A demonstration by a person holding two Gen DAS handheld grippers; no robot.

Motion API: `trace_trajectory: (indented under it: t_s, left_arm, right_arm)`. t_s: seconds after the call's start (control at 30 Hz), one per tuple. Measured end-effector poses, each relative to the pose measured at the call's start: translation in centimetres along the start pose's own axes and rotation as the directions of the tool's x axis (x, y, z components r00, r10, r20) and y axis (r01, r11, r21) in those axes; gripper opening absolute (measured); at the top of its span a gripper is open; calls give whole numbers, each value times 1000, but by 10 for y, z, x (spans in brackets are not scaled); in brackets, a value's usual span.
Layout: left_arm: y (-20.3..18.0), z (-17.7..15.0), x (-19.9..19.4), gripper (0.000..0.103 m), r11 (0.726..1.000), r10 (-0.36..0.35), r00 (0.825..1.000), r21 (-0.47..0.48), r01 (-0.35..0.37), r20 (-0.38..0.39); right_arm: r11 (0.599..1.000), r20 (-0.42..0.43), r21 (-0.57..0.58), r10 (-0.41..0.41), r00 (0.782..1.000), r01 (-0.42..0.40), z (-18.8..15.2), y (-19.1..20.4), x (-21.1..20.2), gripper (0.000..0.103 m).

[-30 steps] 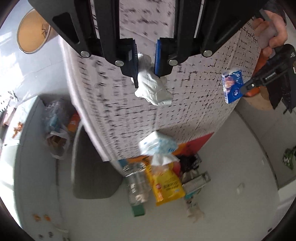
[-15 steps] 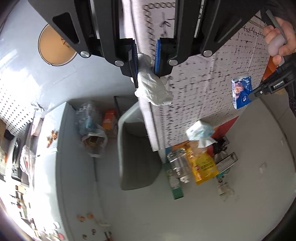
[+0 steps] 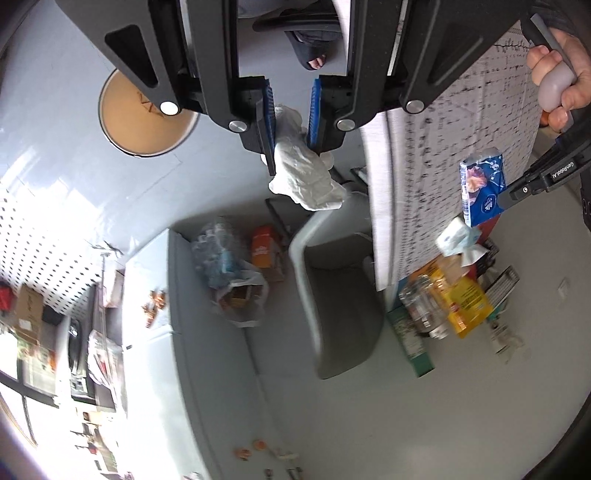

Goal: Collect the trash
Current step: 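Carry the tissue packet and crumpled tissue over the trash bin with both grippers, then open the right gripper then the left gripper to drop both items into the bin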

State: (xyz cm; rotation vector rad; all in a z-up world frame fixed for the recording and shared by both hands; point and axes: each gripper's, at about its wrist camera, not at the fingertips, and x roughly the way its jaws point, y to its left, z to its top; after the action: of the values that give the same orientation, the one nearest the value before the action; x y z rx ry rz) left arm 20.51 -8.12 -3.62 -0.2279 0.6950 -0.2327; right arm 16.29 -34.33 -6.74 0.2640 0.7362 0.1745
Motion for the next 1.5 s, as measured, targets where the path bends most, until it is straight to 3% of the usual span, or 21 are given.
trace_trajectory:
  t_s: [0.3,0.5,0.87,0.97,1.0,1.03,1.17,1.3,1.37,1.4,1.43,1.47,1.5]
  left_arm:
    - [-68,-8,68,7,994,-64,991,82,74,-114]
    - [-103,-13,122,7,983,-79,975,149,111,-207]
    - [-167,-36,206,7,974,-94,940,165,154,-327]
    - [-180,-47,226,7,969,-81,929,191,159,-362]
    - [-184,-51,233,7,967,-75,924,198,158,-375]
    - [-187,-53,238,7,967,-70,921,199,157,-384]
    - [-198,-63,260,7,968,-64,900,192,161,-431]
    - [-220,-75,272,7,957,-81,880,209,199,-467]
    - [-233,-84,282,9,956,-92,861,198,217,-500]
    - [-238,-89,287,12,956,-104,845,181,230,-524]
    - [-242,-95,292,26,955,-133,821,150,256,-556]
    - [-244,-98,294,50,955,-151,809,127,268,-568]
    - [-247,-99,294,58,956,-169,809,105,273,-563]
  right_arm:
    - [990,-21,123,-63,998,65,-14,-84,8,16]
    - [967,-50,230,-102,994,111,-30,-131,25,16]
    - [908,-87,393,-123,989,148,-46,-228,72,16]
    - [891,-107,433,-96,990,133,-51,-249,91,27]
    - [885,-109,452,-69,992,112,-53,-256,97,47]
    - [879,-105,468,-48,993,92,-56,-260,100,60]
    - [862,-108,498,-47,993,95,-68,-273,103,60]
    - [841,-91,526,-96,991,130,-80,-286,82,61]
    - [823,-87,547,-125,988,153,-87,-294,67,61]
    - [814,-87,558,-136,987,161,-91,-298,60,61]
    - [806,-86,567,-148,985,171,-95,-302,52,61]
    - [795,-84,577,-168,982,186,-100,-306,42,61]
    - [786,-84,585,-184,979,198,-104,-308,34,61]
